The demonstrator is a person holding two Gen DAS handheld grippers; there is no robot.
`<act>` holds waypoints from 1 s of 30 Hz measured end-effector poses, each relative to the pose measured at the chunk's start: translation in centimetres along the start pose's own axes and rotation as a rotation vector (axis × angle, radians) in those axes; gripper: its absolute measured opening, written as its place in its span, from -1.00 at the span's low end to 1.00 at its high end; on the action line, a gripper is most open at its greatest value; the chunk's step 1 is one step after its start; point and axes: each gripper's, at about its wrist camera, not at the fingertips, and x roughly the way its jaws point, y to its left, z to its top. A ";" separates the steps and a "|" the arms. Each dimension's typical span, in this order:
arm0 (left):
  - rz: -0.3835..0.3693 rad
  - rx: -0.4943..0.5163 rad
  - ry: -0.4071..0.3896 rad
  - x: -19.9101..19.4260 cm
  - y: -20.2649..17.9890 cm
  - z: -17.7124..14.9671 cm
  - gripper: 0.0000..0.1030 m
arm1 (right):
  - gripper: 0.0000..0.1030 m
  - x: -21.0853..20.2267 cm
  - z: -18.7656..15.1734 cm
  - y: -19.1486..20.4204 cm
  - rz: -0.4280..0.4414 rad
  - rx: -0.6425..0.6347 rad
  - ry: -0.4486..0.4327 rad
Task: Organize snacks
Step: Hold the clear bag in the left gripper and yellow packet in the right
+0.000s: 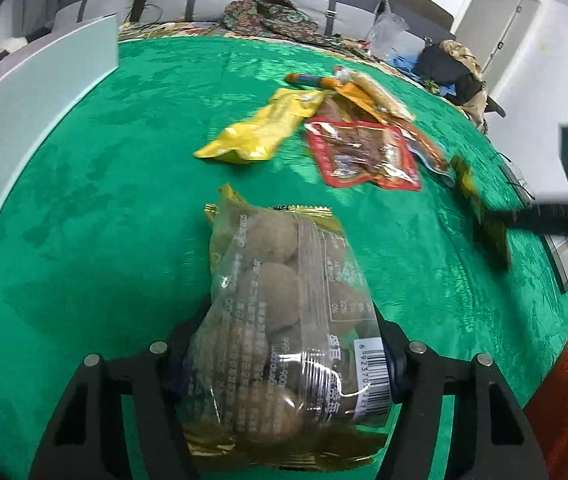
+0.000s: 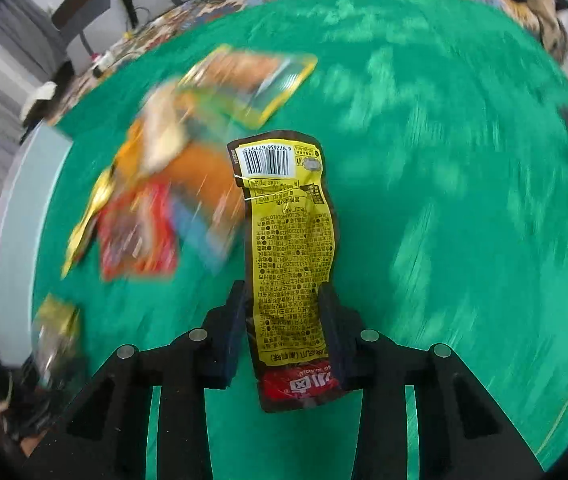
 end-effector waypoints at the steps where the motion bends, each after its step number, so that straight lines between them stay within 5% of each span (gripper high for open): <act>1: 0.004 0.006 -0.002 0.4 -0.8 0.2 0.29 | -0.28 0.0 -1.6 1.1 -0.007 -0.010 -0.010; 5: 0.070 0.030 -0.019 2.0 -2.8 1.6 0.42 | -0.17 0.2 -7.4 6.8 -0.103 -0.127 -0.188; 7: 0.114 0.050 -0.022 3.0 -3.0 2.5 0.69 | 0.33 0.7 -8.7 8.0 -0.157 -0.132 -0.247; 10: 0.138 0.078 -0.010 4.3 -2.7 3.3 0.98 | 0.48 2.7 -8.4 8.2 -0.294 -0.159 -0.272; 18: 0.152 0.124 -0.036 5.7 -2.6 4.8 1.00 | 0.81 3.0 -7.0 5.9 -0.244 -0.167 -0.296; 30: 0.151 0.128 -0.045 7.0 -2.1 6.9 1.00 | 0.85 2.9 -7.6 6.0 -0.240 -0.168 -0.308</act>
